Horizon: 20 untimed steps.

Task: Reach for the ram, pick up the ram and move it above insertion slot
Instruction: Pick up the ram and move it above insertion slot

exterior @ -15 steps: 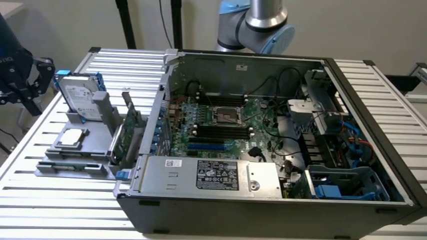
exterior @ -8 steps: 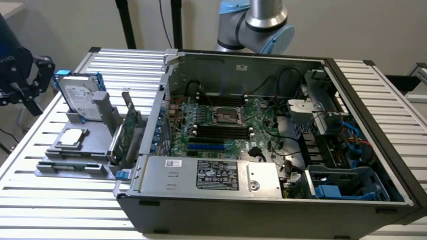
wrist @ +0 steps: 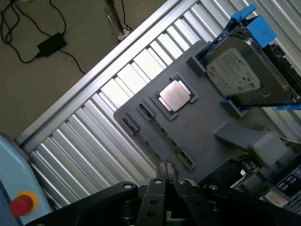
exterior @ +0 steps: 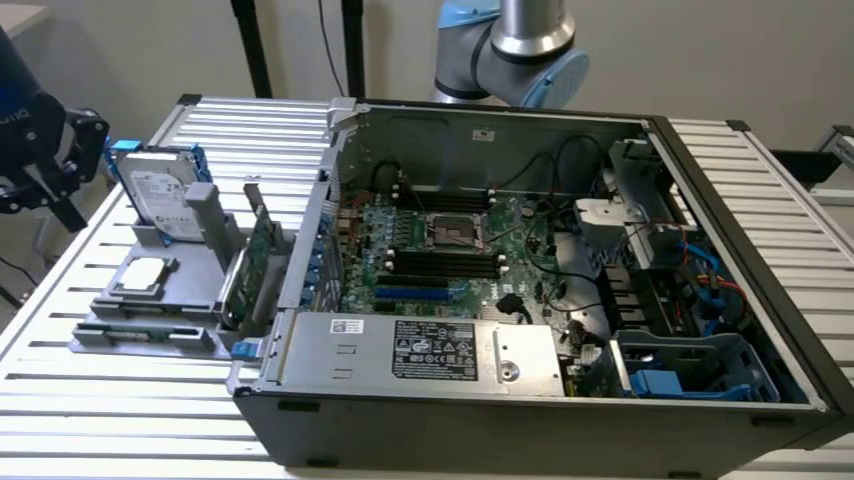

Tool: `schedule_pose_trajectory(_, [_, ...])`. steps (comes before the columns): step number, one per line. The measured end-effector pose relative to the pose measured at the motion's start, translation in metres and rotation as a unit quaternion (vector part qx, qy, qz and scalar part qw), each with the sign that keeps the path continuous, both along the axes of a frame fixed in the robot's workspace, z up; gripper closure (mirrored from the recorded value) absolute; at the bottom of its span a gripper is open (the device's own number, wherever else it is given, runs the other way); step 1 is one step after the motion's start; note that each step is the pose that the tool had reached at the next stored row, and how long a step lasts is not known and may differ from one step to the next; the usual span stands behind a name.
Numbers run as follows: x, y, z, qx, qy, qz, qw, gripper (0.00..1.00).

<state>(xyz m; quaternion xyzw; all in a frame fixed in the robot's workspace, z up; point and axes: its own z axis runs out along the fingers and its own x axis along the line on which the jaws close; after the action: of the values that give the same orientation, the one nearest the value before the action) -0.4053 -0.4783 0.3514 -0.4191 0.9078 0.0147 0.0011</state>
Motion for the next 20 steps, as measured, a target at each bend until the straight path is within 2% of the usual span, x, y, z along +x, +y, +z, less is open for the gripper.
schedule_pose_trajectory(5, [0.0, 0.0, -0.0002, 0.0, -0.0011, 0.045, 0.999, 0.89])
schedule_pose_trajectory(10, [-0.0001, 0.0, -0.0008, 0.0001, -0.001, 0.091, 0.9958, 0.89])
schedule_pose_trajectory(14, [0.0, 0.0, -0.0015, 0.0001, -0.0011, 0.127, 0.9919, 0.89])
schedule_pose_trajectory(17, [0.0, 0.0, -0.002, 0.0001, -0.001, 0.154, 0.988, 0.89])
schedule_pose_trajectory(20, [0.0, 0.0, -0.0026, 0.0002, -0.001, 0.181, 0.9835, 0.89])
